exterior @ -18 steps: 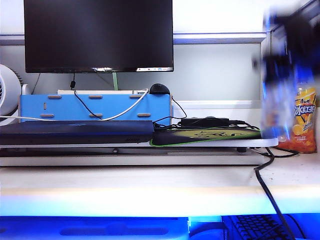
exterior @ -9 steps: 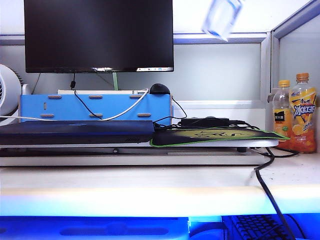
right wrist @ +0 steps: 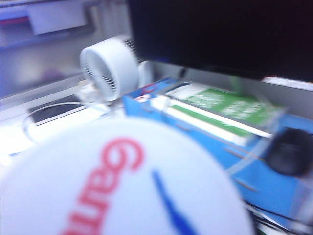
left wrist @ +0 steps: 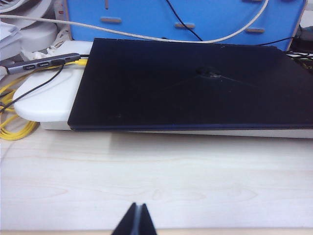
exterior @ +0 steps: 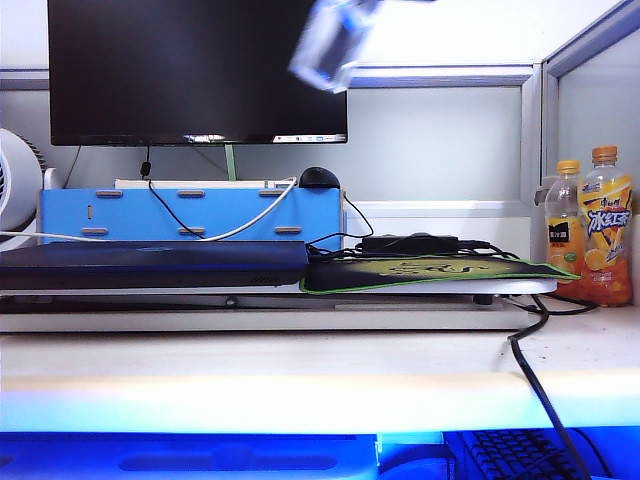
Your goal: Pick up the mineral water bottle and place it on the laptop.
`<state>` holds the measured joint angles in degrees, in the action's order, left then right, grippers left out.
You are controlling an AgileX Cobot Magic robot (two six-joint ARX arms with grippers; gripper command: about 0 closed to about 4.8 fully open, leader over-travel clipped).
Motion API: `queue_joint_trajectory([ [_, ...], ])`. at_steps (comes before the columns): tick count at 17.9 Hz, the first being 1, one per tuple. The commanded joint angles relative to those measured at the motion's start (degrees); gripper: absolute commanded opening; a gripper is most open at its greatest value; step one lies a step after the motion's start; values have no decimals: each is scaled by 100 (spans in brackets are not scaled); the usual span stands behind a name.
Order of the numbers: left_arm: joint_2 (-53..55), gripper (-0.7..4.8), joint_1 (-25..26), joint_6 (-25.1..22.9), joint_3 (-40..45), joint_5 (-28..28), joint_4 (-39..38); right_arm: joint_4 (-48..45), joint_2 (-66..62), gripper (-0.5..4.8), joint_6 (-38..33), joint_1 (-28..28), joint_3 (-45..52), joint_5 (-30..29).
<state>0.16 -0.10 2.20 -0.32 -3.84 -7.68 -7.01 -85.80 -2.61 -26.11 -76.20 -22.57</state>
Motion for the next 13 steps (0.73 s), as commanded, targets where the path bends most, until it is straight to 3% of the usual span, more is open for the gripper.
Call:
queue_joint_trajectory([
  [1, -11, -2, 0, -4, -9, -4, 42, -446, -529, 17, -20, -240, -492, 81],
  [10, -11, -2, 2, -4, -9, -4, 44, -765, -2090, 17, 291, -863, -1687, 509],
  [13, -11, -2, 0, -4, -9, -4, 44, -861, -2415, 17, 599, -1071, -1867, 944],
])
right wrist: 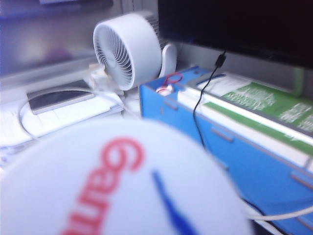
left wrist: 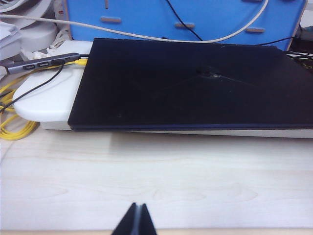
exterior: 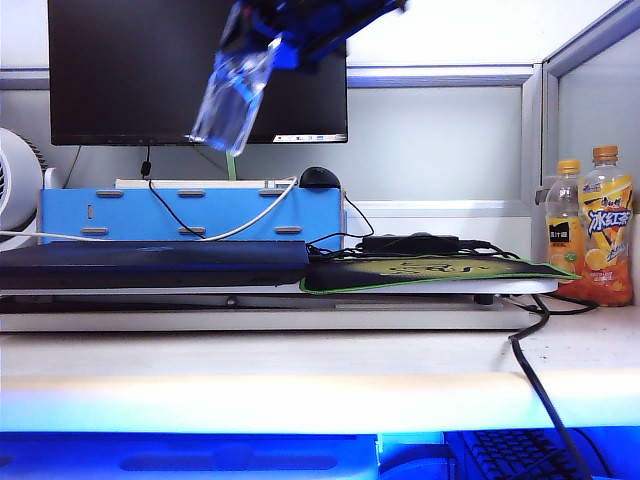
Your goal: Pick up the mineral water bottle and place it on the laptop.
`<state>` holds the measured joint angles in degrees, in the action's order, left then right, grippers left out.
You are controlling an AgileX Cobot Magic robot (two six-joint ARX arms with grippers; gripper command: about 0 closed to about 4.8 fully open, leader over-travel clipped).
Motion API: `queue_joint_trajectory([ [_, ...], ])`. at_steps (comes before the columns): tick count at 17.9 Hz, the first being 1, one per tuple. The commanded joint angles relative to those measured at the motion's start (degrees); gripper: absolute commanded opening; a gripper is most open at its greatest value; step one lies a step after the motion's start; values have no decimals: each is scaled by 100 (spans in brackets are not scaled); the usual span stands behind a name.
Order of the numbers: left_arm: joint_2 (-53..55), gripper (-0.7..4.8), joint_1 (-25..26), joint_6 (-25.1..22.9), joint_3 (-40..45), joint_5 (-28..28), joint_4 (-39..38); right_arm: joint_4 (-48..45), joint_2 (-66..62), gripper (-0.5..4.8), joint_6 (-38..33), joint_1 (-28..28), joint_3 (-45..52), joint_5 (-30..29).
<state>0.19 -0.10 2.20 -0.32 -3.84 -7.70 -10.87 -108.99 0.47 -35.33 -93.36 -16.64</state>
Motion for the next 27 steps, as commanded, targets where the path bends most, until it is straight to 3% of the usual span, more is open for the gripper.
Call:
queue_joint_trajectory([
  [1, -13, -2, 2, -4, -9, -4, 46, -498, -168, 17, 428, -219, -153, 540],
  [7, -13, -2, 2, -4, -9, -4, 46, -573, -529, 17, 774, -439, -153, 1357],
  [17, -13, -2, 0, -4, -9, 0, 46, -448, -859, 17, 772, -577, -153, 758],
  [27, -13, -2, 0, -4, -9, -7, 44, -177, -1016, 17, 881, -612, -153, 1060],
])
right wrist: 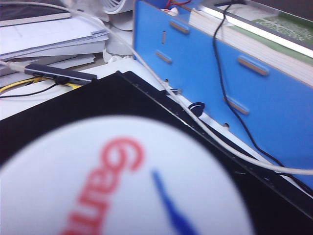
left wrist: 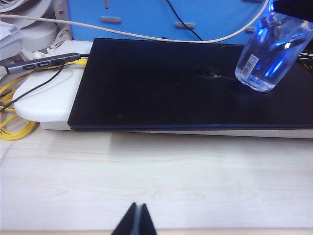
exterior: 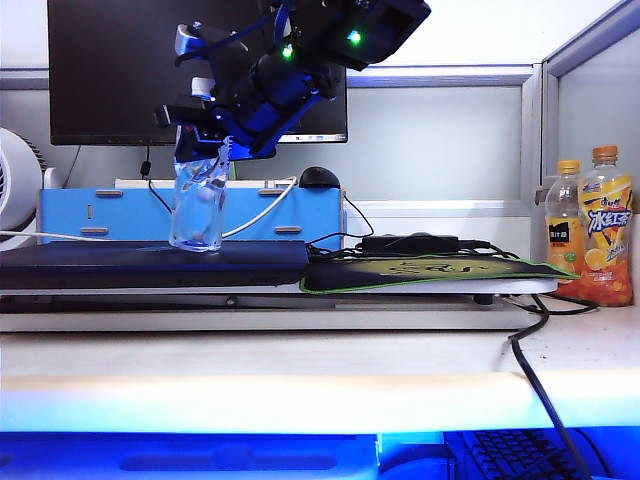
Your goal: Pick up the mineral water bottle and place it on the laptop.
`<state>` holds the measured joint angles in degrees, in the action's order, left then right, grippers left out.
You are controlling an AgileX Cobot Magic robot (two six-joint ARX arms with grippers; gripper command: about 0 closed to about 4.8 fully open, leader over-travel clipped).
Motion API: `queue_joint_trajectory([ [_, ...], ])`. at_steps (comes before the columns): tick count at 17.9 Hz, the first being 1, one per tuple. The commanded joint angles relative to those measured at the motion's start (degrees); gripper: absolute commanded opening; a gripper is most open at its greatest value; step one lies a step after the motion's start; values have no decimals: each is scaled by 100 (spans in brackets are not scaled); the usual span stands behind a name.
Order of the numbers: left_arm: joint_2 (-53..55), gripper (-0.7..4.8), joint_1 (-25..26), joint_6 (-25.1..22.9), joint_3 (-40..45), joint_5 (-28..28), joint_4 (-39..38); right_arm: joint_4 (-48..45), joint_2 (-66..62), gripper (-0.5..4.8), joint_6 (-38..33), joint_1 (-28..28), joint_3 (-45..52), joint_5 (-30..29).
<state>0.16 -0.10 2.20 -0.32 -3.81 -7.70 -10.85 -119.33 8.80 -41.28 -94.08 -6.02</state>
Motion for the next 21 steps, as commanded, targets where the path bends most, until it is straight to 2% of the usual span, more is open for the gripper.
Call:
queue_joint_trajectory([
  [1, -11, -2, 0, -4, -9, -7, 46, -129, 0, 17, 48, -13, -81, 0],
  [6, -11, -2, 0, -4, -9, -7, 46, -90, -68, 19, 48, -11, -81, 61],
  [7, -11, -2, 0, -4, -9, -7, 46, -92, -68, 45, 46, -11, -81, 70],
  [8, -11, -2, 0, -4, -9, -7, 46, -96, -68, 192, 48, -11, -81, 144],
  [9, -11, -2, 0, -4, -9, -7, 46, -96, -66, 274, 48, -11, -81, 142],
  [10, -11, -2, 0, -4, -9, -7, 46, -96, -66, 308, 48, -11, -81, 142],
  [21, -11, -2, 2, -4, -9, -7, 44, -133, 509, 318, 72, -76, -81, 160],
])
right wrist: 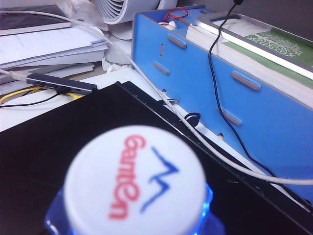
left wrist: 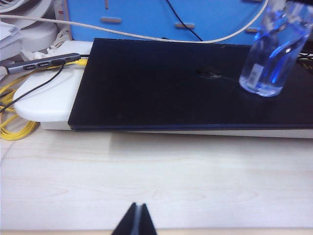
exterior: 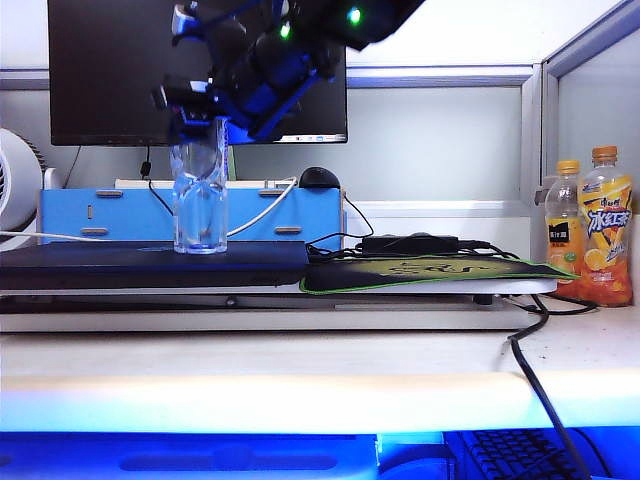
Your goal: Pick up the mineral water bottle and place it on the laptop.
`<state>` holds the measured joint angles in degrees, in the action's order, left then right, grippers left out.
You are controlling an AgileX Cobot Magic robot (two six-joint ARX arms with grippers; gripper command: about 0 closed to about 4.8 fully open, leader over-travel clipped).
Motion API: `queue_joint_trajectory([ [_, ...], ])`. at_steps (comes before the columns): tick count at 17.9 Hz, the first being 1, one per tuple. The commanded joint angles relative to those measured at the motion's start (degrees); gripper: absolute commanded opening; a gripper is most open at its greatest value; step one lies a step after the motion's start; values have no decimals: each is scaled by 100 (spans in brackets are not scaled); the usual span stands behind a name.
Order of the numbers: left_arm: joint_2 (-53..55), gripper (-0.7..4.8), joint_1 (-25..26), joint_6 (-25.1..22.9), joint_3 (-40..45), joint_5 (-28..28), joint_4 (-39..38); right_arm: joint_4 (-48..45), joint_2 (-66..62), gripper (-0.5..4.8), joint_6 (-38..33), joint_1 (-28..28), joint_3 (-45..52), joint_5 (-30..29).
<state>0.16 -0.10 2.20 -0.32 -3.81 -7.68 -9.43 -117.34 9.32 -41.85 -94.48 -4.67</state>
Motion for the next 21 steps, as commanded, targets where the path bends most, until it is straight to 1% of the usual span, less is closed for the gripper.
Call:
queue_joint_trajectory([
  [1, -11, -2, 0, -4, -9, -7, 44, -273, 413, 318, 17, -17, -42, 37],
  [4, -11, -2, 2, -4, -9, -7, 44, -291, 975, 318, 168, -17, -44, 118],
  [7, -11, -2, 2, -4, -9, -7, 44, -387, 1156, 318, 177, 59, -68, 179],
  [9, -11, -2, 0, -4, -9, -7, 44, -367, 986, 318, 157, 79, -68, 87],
  [17, -11, -2, 0, -4, -9, -7, 44, -402, 208, 318, 72, 52, -68, 50],
  [21, -11, -2, 0, -4, -9, -9, 44, -361, 74, 318, 63, 50, -68, 17],
])
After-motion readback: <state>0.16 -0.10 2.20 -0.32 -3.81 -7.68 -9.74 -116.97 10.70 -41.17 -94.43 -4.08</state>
